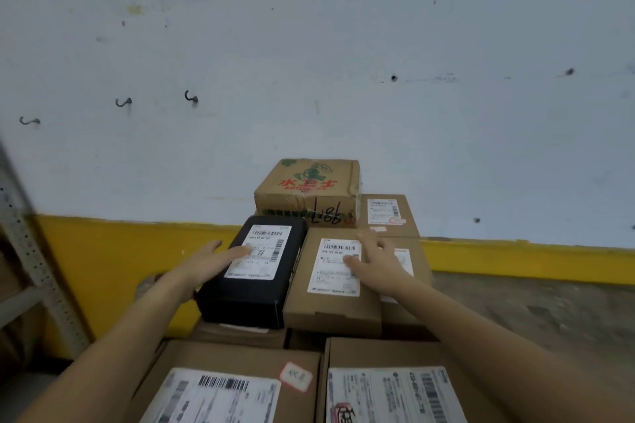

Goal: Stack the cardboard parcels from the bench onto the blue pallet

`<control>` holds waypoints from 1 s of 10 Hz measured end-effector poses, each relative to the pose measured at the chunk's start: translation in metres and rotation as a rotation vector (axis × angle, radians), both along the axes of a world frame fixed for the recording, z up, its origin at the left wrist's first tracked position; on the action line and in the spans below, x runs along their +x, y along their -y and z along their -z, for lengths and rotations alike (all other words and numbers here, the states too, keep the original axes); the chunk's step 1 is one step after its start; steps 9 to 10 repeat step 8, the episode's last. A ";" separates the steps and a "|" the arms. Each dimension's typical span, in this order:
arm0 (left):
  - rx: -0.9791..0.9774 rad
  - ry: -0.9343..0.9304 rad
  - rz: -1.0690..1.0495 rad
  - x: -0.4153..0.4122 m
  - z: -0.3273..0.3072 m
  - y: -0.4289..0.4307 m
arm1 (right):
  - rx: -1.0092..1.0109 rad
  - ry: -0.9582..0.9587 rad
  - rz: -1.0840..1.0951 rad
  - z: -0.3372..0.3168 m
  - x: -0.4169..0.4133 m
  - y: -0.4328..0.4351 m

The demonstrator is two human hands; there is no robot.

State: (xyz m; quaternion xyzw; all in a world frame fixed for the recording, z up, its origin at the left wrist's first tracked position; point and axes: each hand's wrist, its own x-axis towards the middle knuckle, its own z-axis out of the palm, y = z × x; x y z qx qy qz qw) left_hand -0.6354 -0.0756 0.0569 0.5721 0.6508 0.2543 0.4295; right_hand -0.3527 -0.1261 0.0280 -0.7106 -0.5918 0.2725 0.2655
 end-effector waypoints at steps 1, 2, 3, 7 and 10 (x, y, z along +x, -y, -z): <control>0.075 0.050 0.061 -0.001 0.005 0.013 | -0.024 0.077 0.008 0.003 -0.015 0.010; 0.126 0.066 0.099 0.001 0.014 0.018 | -0.012 0.107 0.021 0.005 -0.024 0.015; 0.162 0.045 0.074 0.000 0.018 0.015 | -0.001 0.112 0.039 0.004 -0.026 0.014; 0.433 -0.479 0.114 0.009 0.009 0.060 | 0.046 0.307 0.078 -0.015 -0.004 0.070; 0.565 -0.496 0.135 0.008 0.006 0.091 | 0.119 0.321 0.120 -0.026 -0.009 0.100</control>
